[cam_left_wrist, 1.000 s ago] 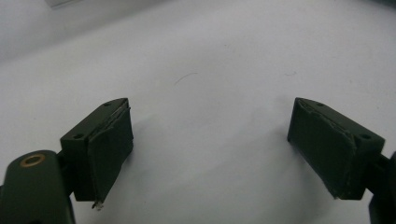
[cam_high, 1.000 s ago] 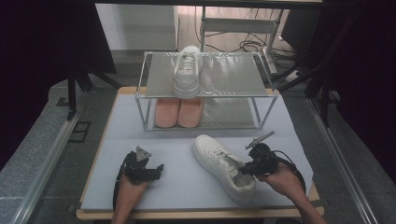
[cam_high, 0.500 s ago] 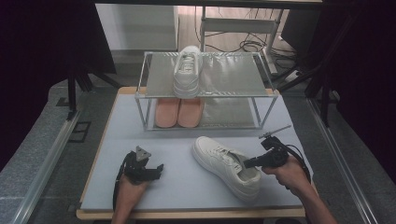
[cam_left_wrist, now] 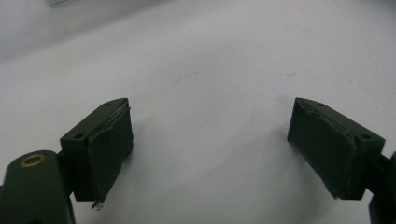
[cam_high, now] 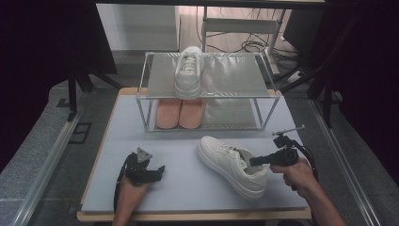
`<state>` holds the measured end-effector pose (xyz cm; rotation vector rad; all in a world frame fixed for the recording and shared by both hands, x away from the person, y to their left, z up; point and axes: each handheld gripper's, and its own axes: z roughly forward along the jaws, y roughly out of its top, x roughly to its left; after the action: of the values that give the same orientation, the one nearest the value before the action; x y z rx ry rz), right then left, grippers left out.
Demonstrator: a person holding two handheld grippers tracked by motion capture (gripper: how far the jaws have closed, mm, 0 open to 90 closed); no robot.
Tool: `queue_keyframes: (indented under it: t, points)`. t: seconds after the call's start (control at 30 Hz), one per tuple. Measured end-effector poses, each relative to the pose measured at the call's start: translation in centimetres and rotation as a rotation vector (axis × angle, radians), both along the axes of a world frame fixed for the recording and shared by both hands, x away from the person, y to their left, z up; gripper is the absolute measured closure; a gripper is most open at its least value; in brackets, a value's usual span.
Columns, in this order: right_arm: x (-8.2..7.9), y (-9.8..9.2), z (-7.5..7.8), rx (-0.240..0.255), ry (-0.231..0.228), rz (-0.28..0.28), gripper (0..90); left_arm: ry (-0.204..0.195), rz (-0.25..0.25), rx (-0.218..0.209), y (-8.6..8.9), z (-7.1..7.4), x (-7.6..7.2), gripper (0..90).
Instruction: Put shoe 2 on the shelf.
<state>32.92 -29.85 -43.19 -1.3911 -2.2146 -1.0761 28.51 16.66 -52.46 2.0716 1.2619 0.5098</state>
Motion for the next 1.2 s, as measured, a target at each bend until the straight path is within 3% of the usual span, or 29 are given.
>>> queue_keyframes:
  t: [0.33, 0.53, 1.2]
  points:
    - [0.0, -1.3, 1.7, 0.083, -0.016, -0.04, 81.1, 0.0, -0.001, 0.002, 0.0, 0.0, 0.0, 14.1]
    - [0.2, -2.0, 3.8, 0.127, -0.051, -0.056, 81.0, -0.001, 0.001, -0.003, 0.0, 0.0, 0.0, 14.1]
    - [1.0, -3.3, 9.6, 0.269, -0.067, -0.107, 81.1, 0.0, -0.006, 0.009, 0.0, 0.0, 0.0, 14.2]
